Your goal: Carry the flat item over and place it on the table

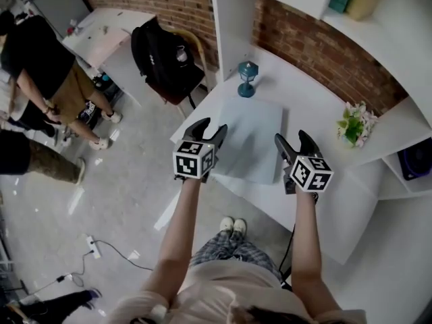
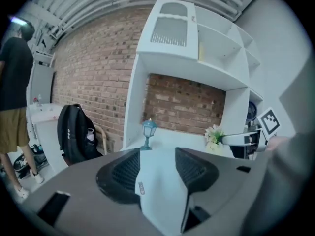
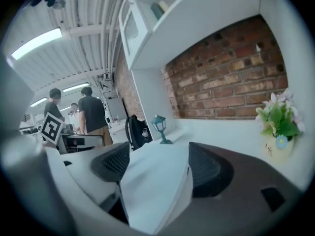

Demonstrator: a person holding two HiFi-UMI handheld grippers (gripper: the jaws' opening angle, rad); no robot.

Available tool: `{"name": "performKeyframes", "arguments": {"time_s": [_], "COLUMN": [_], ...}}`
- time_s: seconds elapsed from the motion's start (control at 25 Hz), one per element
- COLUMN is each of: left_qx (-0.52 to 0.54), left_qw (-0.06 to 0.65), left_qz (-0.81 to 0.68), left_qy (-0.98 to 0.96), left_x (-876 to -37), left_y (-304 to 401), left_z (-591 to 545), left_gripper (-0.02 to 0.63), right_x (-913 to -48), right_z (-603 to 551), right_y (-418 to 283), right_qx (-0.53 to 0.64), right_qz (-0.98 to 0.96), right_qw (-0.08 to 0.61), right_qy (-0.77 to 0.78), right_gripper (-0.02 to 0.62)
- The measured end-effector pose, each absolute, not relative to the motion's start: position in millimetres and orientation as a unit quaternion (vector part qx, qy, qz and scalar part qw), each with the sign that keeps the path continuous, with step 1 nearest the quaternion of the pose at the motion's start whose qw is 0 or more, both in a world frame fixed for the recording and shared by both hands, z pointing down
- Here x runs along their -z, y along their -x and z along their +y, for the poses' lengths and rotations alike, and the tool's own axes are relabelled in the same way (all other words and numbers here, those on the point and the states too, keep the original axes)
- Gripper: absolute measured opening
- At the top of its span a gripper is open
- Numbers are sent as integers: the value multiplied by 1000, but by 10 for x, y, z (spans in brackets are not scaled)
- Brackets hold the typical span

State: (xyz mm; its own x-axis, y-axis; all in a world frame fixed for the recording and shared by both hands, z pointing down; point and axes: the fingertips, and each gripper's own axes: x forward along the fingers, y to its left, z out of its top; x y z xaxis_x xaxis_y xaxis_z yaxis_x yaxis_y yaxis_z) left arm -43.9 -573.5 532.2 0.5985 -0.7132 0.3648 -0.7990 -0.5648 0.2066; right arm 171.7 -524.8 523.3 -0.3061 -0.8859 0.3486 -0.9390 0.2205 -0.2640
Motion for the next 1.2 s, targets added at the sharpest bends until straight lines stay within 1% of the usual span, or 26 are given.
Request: {"name": "performKeyframes", "arguments": {"time_s": [0.08,0.16,0.28,0.36,0.48,0.56,0.68,0.84,0.96,1.2], "left_qx": [-98,-75,-42,-18,6,22,45,47,48,46], "left_qw": [168,159,137,126,102,92,83,60,54,66], "left_qz": [-446,-452,-456,-456,-453,-451,-450,-454,-452,-453], "left_qy": [-873,-875,-878,-881,-886,-887,-888,-888,-889,-888], "left_x": [-5123,-4923,-4631,-4457,-4256,-4144,-4014,-3949,-3947,-3991], "left_y": [521,583,658,703,749,782,832,839,830,855], "left_z": [-5627,-5511,-5326,-5197,-5021,-4928,-4802,-4683,-4630,-4595], "left_gripper": [212,180,97,60,44,37,31,28,28,28], "right_x": [-4997,-4767,-4476,-4338,-4191,-4096,-3981,-3954,-3991,-3981], "right_z": [-5091,-4935,-4709,-4564,-4359,-4241,-4085,-3925,-3856,-3778], "right_y": [-1727,-1750,-1816,-1876,-1975,-2028,-2091,-2168,-2222,-2365], "right_qx": [-184,-152,-106,-84,-58,-44,-28,-13,-10,-11], "right_qz": [-785,-786,-780,-772,-761,-756,-748,-739,-734,-721], "right_qw": [48,33,12,-1,-16,-24,-34,-33,-31,-31], "right_qy": [-590,-598,-617,-630,-645,-653,-662,-673,-678,-692], "right_gripper": [362,313,227,173,95,63,38,18,18,15]}}
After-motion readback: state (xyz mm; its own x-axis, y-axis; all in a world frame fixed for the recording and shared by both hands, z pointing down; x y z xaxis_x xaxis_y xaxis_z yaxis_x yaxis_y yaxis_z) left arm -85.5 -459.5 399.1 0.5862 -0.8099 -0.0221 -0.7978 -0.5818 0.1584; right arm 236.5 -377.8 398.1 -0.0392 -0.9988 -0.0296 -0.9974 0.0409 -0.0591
